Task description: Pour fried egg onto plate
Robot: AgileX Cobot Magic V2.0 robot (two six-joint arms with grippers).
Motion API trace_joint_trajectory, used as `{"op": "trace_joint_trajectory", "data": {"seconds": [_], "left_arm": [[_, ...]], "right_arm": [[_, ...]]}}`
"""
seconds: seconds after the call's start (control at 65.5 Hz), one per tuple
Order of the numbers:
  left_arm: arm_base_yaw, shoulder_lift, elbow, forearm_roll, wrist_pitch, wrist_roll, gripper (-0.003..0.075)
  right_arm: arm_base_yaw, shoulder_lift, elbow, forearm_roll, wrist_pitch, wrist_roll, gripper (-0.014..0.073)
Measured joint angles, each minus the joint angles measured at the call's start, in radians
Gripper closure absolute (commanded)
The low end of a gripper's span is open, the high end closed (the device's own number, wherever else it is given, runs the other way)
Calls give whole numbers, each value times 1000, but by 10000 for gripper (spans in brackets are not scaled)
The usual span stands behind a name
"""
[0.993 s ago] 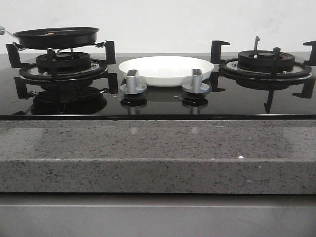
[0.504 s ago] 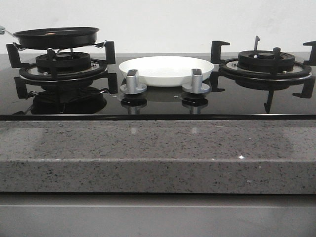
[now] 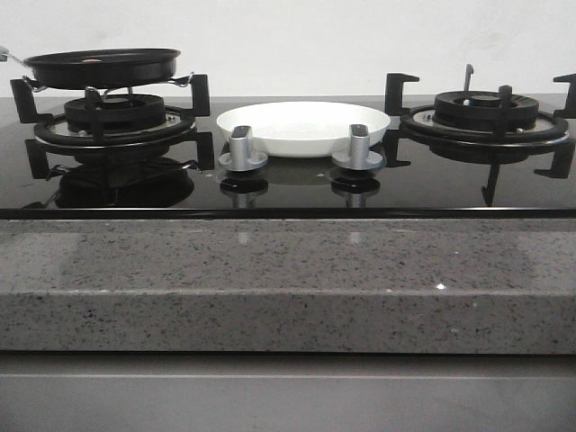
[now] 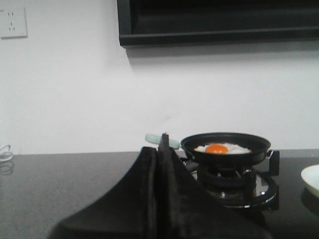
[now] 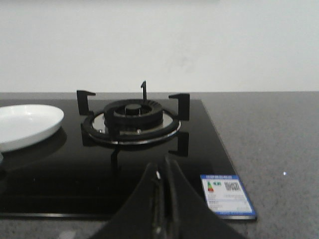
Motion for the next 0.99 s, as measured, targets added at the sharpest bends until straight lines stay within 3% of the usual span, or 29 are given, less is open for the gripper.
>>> {"op": "trace_joint_trajectory", "data": {"seconds": [0.244, 0.565, 0.718, 0.993], "left_arm": [[0, 36, -295, -2, 222, 0, 740], [0, 279, -605, -115, 551, 0, 740], [0, 381, -668, -127, 643, 0, 740], [0, 470, -662, -128, 738, 0, 740]], "right_arm": [[0, 20, -273, 0, 155, 4, 661], [0, 238, -579, 0, 369, 4, 661], [0, 335, -651, 0, 487, 4, 661], [0, 435, -637, 0, 628, 4, 661]]}}
